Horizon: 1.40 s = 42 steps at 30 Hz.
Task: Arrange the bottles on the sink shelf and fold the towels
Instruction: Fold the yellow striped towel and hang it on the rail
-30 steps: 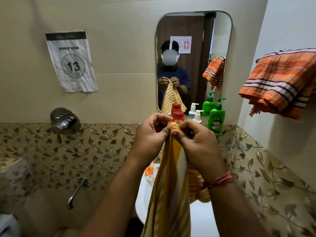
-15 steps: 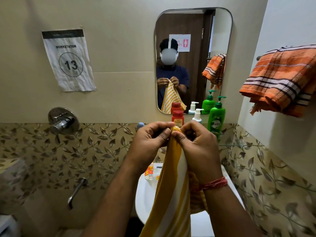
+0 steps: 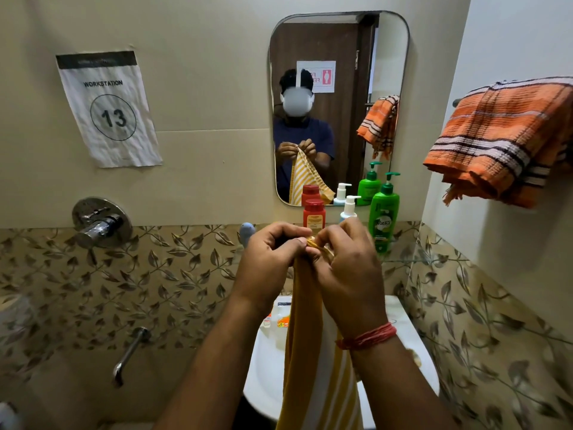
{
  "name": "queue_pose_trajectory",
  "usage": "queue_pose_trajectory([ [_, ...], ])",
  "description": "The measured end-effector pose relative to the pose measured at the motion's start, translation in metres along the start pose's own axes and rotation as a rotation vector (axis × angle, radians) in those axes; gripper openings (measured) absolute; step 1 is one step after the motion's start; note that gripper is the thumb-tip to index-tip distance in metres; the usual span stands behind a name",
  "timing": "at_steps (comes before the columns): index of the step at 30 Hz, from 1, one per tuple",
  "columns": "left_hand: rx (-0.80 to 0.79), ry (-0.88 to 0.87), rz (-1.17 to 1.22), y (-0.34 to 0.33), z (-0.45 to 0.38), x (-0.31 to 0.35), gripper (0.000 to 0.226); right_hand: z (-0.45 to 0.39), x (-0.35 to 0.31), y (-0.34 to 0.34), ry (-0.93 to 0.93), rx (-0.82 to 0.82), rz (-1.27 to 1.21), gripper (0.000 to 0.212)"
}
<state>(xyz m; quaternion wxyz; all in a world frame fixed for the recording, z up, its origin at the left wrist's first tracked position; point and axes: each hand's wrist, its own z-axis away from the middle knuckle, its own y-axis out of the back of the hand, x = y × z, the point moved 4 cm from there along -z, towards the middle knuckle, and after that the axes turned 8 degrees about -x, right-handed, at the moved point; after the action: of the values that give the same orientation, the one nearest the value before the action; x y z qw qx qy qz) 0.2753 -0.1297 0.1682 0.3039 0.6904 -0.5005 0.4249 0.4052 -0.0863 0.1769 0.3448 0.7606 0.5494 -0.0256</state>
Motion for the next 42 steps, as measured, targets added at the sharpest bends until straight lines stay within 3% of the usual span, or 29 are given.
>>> queue_pose_trajectory([
  [5,0.047,-0.004,0.074,0.001,0.000,-0.007,0.032,-0.006,0.006,-0.007,-0.016,-0.163,-0.184,0.018],
  [8,0.112,-0.036,0.084,0.005,0.000,-0.008,0.029,-0.002,0.017,-0.013,-0.048,-0.390,-0.405,0.017],
  [11,0.202,-0.073,0.079,0.015,-0.002,-0.005,0.029,0.018,0.029,-0.021,-0.060,-0.550,-0.451,0.010],
  [13,0.270,-0.092,0.050,0.023,-0.006,-0.001,0.029,0.031,0.035,-0.028,-0.089,-0.624,-0.488,0.021],
  [15,0.300,-0.100,0.025,0.028,-0.011,0.003,0.030,0.038,0.038,-0.033,-0.115,-0.625,-0.496,0.025],
  [19,0.308,-0.101,-0.024,0.033,-0.017,0.005,0.033,0.035,0.038,-0.032,-0.151,-0.529,-0.503,0.007],
  [24,0.220,-0.141,-0.017,0.042,-0.018,0.008,0.031,0.032,0.021,-0.029,-0.012,-0.736,-0.606,0.054],
  [27,0.126,-0.162,-0.007,0.041,-0.017,0.009,0.026,0.026,0.009,-0.022,0.022,-0.447,-0.657,0.035],
  [29,0.071,-0.173,0.022,0.038,-0.016,0.008,0.027,0.021,0.004,-0.020,0.040,-0.253,-0.510,0.019],
  [30,0.048,-0.184,0.042,0.037,-0.015,0.008,0.027,0.018,0.000,-0.020,0.044,-0.215,-0.447,0.022],
  [36,0.043,-0.181,0.056,0.039,-0.010,0.006,0.025,0.016,-0.011,-0.024,0.019,-0.281,-0.449,0.020],
  [39,0.080,-0.172,-0.019,0.037,-0.008,0.006,0.024,0.026,-0.018,-0.029,-0.106,-0.324,-0.630,0.024],
  [42,0.040,-0.177,-0.042,0.031,-0.005,0.008,0.024,0.029,-0.020,-0.030,-0.217,-0.250,-0.752,0.012],
])
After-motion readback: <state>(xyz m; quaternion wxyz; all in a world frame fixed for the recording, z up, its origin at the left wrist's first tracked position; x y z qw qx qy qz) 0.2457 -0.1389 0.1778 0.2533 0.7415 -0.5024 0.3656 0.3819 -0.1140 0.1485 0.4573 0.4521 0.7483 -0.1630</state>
